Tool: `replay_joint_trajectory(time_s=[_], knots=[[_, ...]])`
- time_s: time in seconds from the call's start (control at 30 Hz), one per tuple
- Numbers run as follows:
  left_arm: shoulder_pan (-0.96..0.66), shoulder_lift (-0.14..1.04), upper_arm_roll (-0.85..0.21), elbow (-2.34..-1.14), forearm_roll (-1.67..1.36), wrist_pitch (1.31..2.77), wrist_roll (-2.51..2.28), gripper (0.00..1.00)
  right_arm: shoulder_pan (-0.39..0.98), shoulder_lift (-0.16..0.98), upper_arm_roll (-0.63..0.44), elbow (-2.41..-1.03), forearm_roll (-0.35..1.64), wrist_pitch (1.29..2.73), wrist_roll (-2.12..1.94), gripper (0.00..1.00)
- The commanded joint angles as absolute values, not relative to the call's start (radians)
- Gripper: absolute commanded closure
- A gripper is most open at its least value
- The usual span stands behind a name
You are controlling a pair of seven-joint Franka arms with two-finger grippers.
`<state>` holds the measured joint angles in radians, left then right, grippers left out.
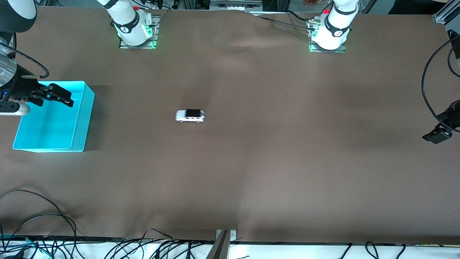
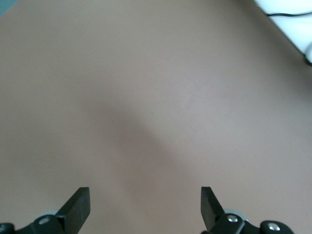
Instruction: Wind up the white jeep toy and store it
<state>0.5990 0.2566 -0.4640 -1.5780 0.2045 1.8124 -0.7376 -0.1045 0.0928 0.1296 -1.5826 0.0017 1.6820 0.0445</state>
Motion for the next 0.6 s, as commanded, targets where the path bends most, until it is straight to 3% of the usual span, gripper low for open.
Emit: replay_joint_trajectory(time_s=[0.0,0.57], knots=[[0.597,0.268,-0.483,-1.476,0.161,1.721,-0.594,0.0,-0.101,0.094,0.13,-1.572,-0.015,1.677,0.051,0.0],[0.597,0.265,-0.534,-1.416,0.115,1.698,-0.385,0.0,-0.101,0.094,0.13,-1.572,-0.015,1.677,0.051,0.0]])
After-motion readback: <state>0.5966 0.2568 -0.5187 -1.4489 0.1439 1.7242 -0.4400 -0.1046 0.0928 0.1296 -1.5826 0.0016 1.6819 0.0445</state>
